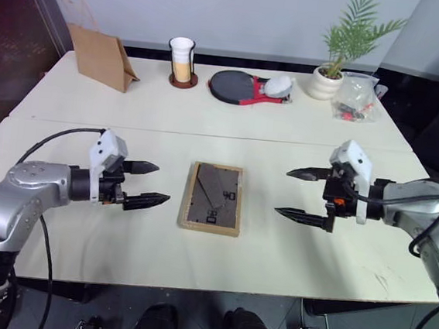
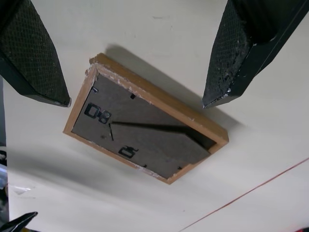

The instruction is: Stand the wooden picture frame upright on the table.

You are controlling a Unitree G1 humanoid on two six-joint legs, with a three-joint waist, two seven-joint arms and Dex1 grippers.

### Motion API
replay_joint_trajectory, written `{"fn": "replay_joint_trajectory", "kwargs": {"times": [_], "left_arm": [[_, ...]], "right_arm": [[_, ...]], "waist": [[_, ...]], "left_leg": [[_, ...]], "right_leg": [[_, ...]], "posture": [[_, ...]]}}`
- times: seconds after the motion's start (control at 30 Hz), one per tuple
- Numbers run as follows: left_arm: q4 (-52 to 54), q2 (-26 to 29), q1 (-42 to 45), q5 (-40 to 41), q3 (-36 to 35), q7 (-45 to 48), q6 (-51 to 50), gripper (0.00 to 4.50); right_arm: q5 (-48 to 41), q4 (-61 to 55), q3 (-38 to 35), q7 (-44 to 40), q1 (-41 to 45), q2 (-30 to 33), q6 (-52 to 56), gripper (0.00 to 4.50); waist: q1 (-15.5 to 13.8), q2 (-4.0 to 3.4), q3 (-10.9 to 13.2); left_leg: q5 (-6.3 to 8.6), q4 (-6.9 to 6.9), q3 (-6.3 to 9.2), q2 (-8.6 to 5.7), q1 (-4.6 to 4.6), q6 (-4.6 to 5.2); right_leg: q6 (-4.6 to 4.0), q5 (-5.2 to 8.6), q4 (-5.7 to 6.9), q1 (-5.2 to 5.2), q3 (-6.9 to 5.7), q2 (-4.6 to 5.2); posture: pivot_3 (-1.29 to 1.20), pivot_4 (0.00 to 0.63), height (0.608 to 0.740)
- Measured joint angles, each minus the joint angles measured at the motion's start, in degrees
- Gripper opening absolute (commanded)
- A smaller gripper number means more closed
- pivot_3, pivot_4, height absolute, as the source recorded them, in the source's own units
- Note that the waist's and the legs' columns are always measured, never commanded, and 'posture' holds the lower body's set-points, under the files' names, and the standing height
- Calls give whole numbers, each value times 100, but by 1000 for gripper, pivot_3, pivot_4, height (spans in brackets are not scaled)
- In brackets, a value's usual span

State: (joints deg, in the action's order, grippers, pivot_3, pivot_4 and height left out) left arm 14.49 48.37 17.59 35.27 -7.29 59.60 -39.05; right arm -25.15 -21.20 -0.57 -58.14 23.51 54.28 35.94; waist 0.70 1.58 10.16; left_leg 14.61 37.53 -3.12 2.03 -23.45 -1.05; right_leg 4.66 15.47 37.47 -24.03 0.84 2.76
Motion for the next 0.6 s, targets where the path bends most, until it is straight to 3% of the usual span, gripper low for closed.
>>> {"fn": "replay_joint_trajectory", "kwargs": {"times": [0.3, 0.37, 0.43, 0.6], "left_arm": [[5, -69, 0, 21, -9, -118, 3, 4500], [4, -118, 2, 20, -8, -153, 3, 4500], [-47, -141, 18, -148, 46, -252, 115, 3952], [-267, -440, 33, -682, 442, -540, 478, 1754]], "right_arm": [[79, 0, 73, 321, 62, -147, 145, 4432], [78, 0, 89, 413, 110, -190, 273, 3901], [158, 14, 145, 656, 228, -342, 428, 3128], [496, 32, 551, 1211, 251, -738, 736, 658]], "waist": [[1, 0, 0], [1, 0, 0], [10, 0, -1], [-3, 1, -2]], "left_leg": [[0, 1, 0, 0, 0, 0], [0, 1, -1, 0, 0, 0], [0, 2, 0, -1, 0, 0], [0, 2, -1, -2, -1, 0]], "right_leg": [[0, 0, 0, 0, 0, 0], [0, 0, 0, 0, 0, 0], [0, 0, 0, 0, 0, -1], [0, 0, 1, 0, 1, 0]], "posture": [[0, 150, 740], [0, 150, 740], [0, 150, 740], [0, 150, 740]]}}
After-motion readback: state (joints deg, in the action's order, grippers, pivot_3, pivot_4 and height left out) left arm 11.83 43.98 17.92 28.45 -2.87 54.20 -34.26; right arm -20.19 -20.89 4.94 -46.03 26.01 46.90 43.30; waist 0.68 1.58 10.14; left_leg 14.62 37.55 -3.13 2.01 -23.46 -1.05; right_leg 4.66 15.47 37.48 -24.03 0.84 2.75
